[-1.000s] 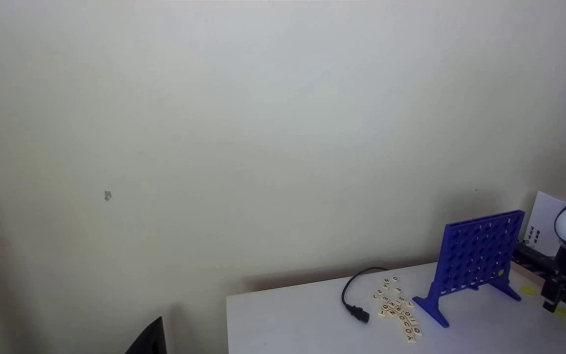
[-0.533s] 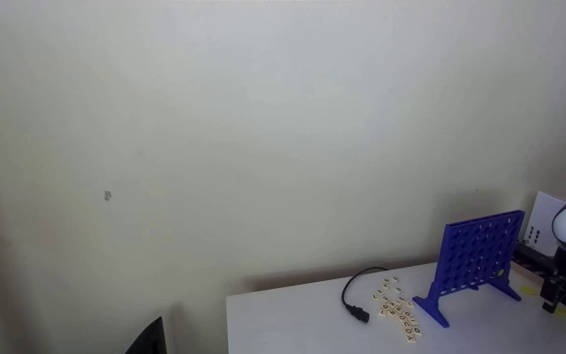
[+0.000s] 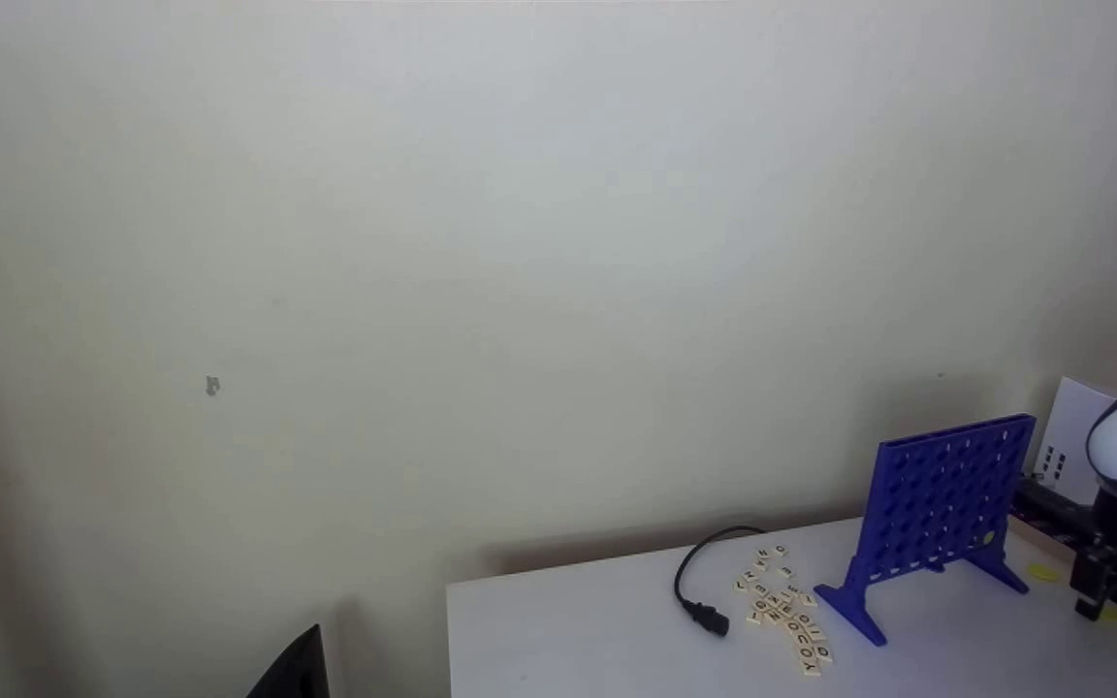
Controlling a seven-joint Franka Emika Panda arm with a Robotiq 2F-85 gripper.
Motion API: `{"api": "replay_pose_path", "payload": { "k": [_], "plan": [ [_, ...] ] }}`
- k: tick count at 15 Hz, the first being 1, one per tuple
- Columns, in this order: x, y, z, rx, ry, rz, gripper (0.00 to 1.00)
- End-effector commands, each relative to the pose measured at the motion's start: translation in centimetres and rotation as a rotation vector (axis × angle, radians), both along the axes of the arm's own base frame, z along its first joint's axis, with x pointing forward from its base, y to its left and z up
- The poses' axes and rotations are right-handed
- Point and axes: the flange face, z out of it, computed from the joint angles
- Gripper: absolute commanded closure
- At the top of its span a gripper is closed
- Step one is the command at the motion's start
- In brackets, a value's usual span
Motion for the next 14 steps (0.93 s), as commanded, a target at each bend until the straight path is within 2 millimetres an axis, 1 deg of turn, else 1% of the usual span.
{"api": "replay_pose_path", "payload": {
  "k": [1,2,3,4,5,7,8,9,10,11,12,13,14],
  "plan": [
    [0.54,-0.23,-0.23,-0.010,0.022,0.019,0.49],
    [0.63,-0.20,-0.23,-0.011,0.023,0.021,0.50],
    [0.68,-0.18,-0.25,-0.011,0.025,0.024,0.64],
    [0.71,-0.15,-0.26,-0.012,0.026,0.025,0.71],
    [0.74,-0.12,-0.27,-0.014,0.028,0.027,0.71],
    [0.81,-0.11,-0.23,-0.017,0.030,0.030,0.45],
    [0.84,-0.08,-0.28,-0.018,0.032,0.031,0.42],
    [0.87,-0.08,-0.29,-0.019,0.034,0.033,0.50],
    [0.86,-0.06,-0.33,-0.020,0.036,0.034,0.51],
    [0.87,-0.06,-0.35,-0.021,0.037,0.035,0.57],
    [0.90,-0.06,-0.34,-0.022,0.039,0.036,0.66],
    [0.99,-0.01,-0.30,-0.022,0.039,0.039,0.72],
    [1.06,0.02,-0.25,-0.023,0.040,0.040,0.75]
  ]
}}
